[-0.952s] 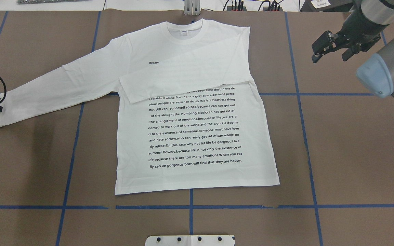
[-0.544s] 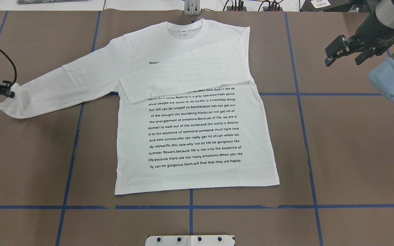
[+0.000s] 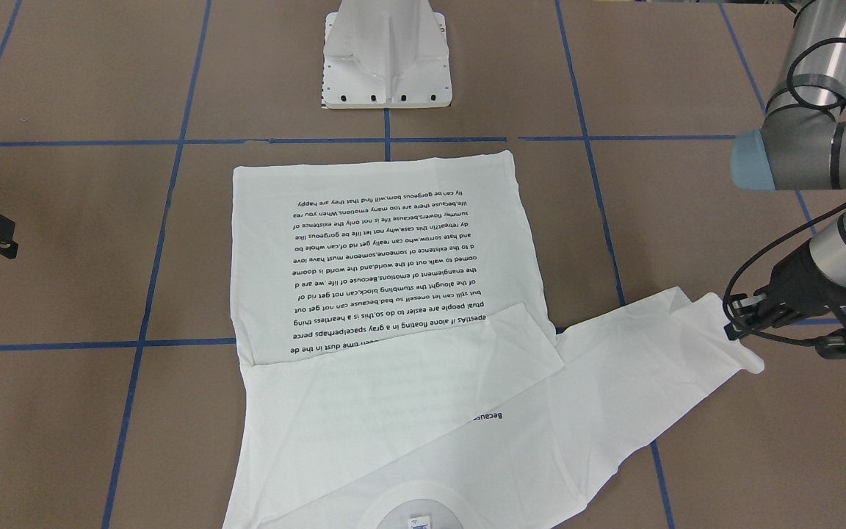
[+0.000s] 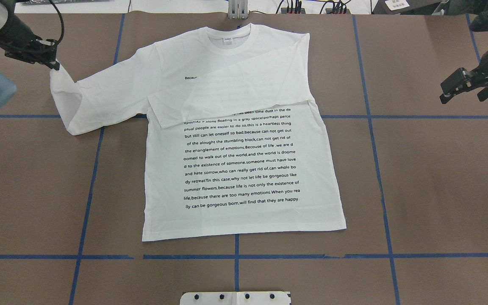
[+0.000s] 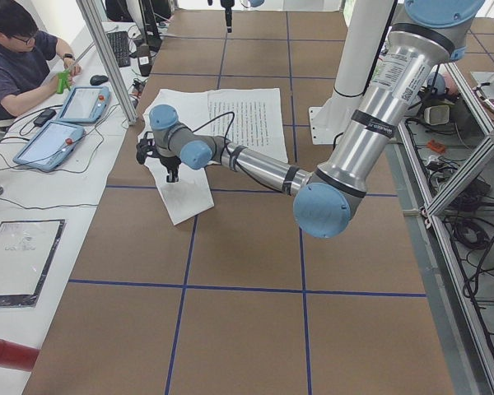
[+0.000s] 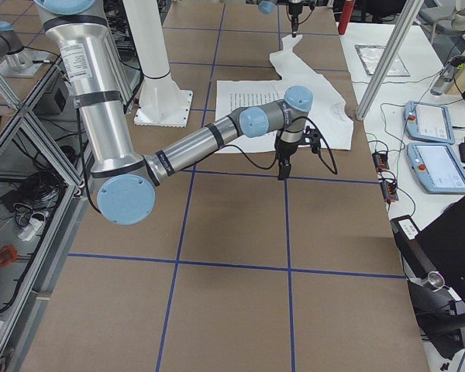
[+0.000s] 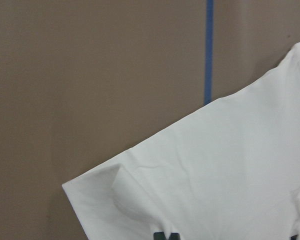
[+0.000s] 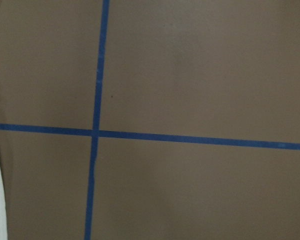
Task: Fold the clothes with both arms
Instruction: 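Grasp the cuff of the sleeve nearest the left gripper and lift it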
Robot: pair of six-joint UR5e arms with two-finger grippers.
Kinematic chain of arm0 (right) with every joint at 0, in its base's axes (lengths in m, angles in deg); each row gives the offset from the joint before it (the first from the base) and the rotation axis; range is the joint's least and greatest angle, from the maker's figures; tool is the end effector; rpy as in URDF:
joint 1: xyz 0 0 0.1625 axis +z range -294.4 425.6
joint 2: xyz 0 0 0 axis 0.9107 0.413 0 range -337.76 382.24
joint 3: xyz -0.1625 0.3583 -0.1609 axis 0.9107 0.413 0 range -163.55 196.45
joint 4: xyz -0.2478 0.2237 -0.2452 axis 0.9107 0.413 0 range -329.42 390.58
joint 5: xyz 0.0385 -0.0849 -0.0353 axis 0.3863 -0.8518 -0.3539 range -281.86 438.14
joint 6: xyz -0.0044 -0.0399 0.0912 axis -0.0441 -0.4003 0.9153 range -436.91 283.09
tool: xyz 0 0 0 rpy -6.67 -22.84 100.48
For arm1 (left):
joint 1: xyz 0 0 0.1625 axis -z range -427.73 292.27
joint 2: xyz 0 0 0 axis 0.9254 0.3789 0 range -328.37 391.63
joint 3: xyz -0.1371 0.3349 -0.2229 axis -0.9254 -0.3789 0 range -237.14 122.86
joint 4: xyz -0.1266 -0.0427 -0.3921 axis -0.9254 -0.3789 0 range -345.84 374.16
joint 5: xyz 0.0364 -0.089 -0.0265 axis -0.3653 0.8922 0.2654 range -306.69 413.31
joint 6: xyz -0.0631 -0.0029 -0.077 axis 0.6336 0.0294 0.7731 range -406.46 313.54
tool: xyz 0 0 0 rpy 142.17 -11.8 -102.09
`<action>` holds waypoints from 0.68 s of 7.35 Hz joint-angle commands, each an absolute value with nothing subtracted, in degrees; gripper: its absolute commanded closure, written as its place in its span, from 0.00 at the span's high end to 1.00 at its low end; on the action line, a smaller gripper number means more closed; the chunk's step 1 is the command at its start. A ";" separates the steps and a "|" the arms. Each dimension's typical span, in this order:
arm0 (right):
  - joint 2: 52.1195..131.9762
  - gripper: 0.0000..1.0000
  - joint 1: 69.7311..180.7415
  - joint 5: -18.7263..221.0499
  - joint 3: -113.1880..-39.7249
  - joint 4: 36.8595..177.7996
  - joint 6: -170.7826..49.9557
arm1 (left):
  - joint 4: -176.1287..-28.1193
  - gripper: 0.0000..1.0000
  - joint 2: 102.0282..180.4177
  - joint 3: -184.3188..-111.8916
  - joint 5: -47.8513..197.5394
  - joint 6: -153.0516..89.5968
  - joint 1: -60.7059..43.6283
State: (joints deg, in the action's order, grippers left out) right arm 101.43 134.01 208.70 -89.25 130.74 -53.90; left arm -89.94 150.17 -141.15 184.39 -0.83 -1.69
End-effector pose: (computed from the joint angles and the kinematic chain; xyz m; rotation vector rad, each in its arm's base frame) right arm -0.1379 -0.5344 0.4495 -0.0138 -0.7539 -0.0775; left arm 0.2181 -0.6582 0.3861 0.1074 0.9157 -0.1219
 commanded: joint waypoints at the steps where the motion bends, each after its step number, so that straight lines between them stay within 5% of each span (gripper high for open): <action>1: 109.30 1.00 134.77 208.40 -91.56 129.56 -56.69 | -84.73 0.00 159.12 -143.79 187.93 9.40 -2.43; 5: 112.15 1.00 134.86 208.13 -90.95 126.30 -55.56 | -89.61 0.00 177.05 -135.83 190.33 24.70 -10.33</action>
State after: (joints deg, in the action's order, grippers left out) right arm 112.07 134.75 208.20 -91.16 126.50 -55.86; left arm -86.93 171.87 -139.12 190.27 19.83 -7.85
